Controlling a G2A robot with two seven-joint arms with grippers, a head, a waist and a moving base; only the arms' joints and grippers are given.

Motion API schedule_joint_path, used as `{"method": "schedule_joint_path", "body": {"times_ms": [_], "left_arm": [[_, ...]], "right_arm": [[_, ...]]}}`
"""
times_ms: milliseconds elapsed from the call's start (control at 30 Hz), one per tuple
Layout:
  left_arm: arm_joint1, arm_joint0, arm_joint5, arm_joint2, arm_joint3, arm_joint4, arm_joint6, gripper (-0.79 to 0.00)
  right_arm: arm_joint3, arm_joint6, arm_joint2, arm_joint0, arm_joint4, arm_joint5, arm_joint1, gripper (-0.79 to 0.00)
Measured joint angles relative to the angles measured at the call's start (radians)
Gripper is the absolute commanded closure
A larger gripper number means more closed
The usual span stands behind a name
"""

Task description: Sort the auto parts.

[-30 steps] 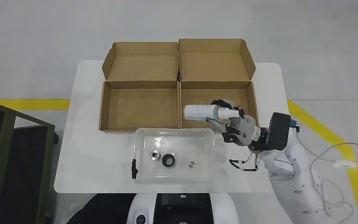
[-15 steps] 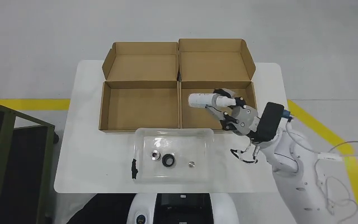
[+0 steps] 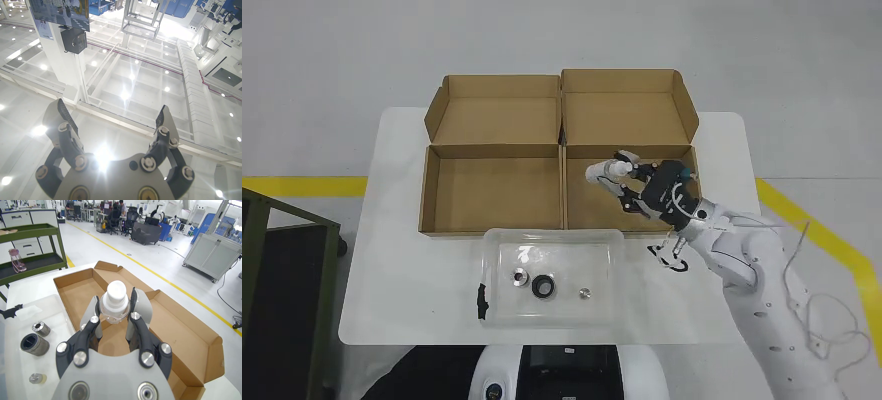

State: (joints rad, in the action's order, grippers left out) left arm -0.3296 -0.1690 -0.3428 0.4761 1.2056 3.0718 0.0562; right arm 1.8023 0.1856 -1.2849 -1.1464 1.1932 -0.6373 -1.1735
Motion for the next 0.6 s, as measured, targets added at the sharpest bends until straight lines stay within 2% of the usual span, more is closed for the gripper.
{"method": "schedule_joint_path", "body": {"times_ms": [567,600], "left_arm": [[0.0,0.0,0.0,0.0,0.0,0.0,0.0,-0.785],[0.0,0.0,0.0,0.0,0.0,0.0,0.0,-0.785]], "right_arm": [[-0.264,0.145,0.17,0.174,0.037,0.054,-0.029,0.0],[-0.276,0.149,0.178,0.18,0.036,0.055,-0.03,-0.037]]}}
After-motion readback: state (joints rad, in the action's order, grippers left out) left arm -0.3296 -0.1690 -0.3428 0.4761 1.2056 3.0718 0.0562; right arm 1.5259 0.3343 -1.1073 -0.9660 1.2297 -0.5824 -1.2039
